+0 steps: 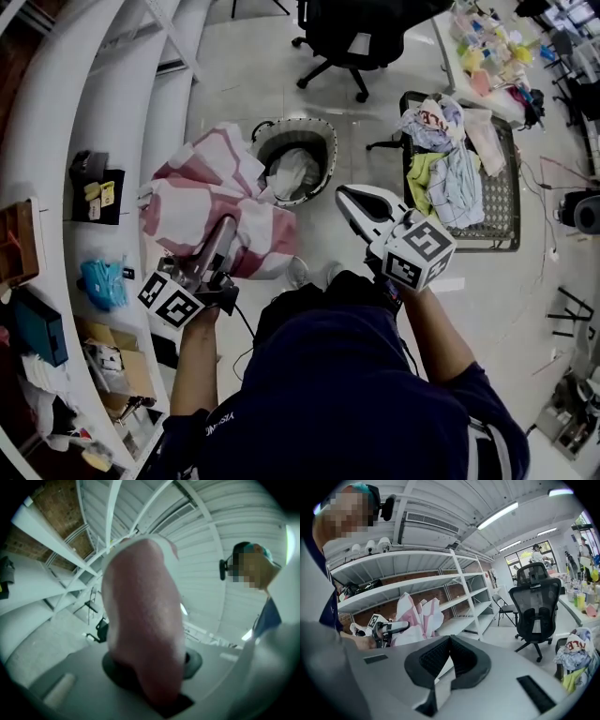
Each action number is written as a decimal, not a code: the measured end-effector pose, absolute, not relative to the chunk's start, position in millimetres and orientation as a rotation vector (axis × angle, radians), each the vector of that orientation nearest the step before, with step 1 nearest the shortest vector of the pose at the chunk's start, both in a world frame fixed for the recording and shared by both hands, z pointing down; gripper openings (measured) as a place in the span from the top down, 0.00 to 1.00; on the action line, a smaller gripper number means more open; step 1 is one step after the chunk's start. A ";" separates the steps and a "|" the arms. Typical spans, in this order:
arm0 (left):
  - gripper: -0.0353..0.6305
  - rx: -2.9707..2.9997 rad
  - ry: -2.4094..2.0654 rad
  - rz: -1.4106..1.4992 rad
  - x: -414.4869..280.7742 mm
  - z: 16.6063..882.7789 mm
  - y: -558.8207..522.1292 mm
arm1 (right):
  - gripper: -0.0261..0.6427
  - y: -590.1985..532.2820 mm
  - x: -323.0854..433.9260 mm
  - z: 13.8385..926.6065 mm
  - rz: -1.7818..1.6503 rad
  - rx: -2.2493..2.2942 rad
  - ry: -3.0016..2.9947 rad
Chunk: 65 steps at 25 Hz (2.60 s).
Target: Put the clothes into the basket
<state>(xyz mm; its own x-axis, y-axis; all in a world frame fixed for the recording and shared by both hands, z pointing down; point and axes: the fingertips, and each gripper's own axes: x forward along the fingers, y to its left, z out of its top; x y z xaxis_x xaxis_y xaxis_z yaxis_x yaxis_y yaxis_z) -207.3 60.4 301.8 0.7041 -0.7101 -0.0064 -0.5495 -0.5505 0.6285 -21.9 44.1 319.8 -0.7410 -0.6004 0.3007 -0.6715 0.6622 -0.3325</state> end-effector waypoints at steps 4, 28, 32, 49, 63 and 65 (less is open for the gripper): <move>0.77 2.286 -0.947 -0.332 -207.5 313.5 42.4 | 0.95 23.8 -22.3 327.5 0.659 1.052 -2.695; 0.77 2.130 -1.040 -0.052 -146.0 428.1 -118.5 | 0.95 -163.0 33.4 427.9 0.905 0.914 -2.637; 0.77 2.104 -1.009 0.030 -137.8 470.1 -141.9 | 0.95 -175.9 46.5 453.8 0.967 0.943 -2.588; 0.77 2.011 -0.798 0.277 -128.2 661.8 -196.0 | 0.95 -188.2 20.9 575.5 1.111 1.019 -2.357; 0.77 1.969 -0.693 0.535 -104.1 818.2 -206.5 | 0.95 -179.4 26.4 646.3 1.198 1.031 -2.249; 0.77 1.961 -0.682 0.579 -100.7 838.4 -206.2 | 0.95 -177.1 30.7 649.5 1.209 1.033 -2.235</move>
